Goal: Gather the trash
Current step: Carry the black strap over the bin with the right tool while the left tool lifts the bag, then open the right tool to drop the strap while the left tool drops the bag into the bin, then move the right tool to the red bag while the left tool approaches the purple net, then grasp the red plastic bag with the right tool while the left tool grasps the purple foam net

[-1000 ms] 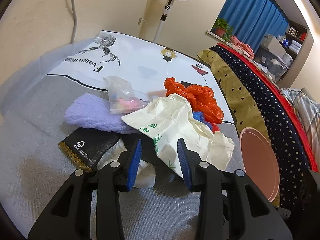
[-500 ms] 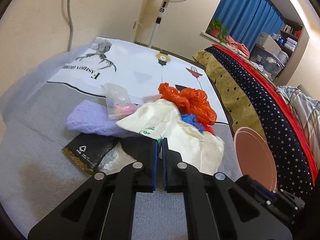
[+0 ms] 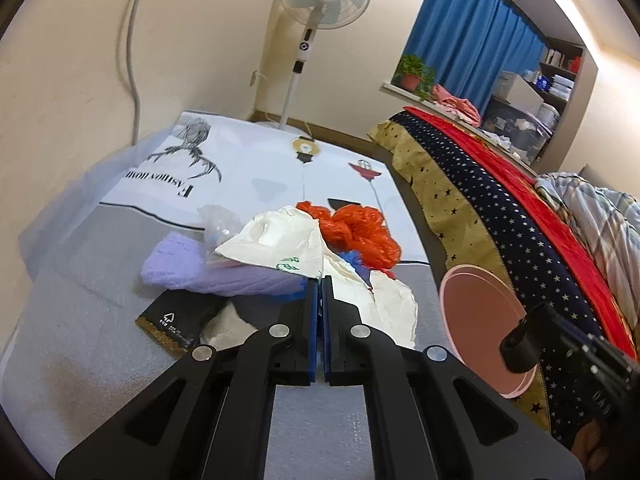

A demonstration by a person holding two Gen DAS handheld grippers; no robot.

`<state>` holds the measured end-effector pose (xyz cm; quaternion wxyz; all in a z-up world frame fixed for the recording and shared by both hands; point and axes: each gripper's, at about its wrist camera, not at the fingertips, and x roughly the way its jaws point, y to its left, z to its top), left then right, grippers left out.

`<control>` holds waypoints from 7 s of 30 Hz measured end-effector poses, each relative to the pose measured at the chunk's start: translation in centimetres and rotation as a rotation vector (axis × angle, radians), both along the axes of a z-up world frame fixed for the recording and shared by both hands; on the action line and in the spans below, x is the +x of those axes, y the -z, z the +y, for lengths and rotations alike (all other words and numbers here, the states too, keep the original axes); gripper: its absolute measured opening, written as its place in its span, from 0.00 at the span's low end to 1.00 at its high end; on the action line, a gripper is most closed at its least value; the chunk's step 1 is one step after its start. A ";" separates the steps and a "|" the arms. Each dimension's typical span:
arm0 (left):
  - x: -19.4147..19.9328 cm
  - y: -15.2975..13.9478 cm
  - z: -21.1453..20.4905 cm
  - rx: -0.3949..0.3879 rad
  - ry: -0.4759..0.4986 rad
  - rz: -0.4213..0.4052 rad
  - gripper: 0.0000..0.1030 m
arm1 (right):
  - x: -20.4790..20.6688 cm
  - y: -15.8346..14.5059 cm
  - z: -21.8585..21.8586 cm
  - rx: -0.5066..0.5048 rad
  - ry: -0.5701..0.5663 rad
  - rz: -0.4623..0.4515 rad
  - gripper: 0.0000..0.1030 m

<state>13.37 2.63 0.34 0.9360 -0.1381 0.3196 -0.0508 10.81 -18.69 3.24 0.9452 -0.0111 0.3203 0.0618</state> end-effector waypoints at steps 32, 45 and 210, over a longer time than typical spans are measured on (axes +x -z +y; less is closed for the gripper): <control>-1.8 -4.7 -2.2 0.096 0.036 -0.126 0.02 | 1.0 -6.1 -10.7 -0.004 0.136 -0.116 0.13; -0.9 -4.6 -4.2 0.104 0.070 -0.131 0.02 | 1.7 -5.3 -10.9 -0.021 0.168 -0.127 0.13; 6.7 6.3 0.3 0.122 -0.079 0.200 0.50 | 16.2 10.7 7.1 0.097 -0.151 0.347 0.80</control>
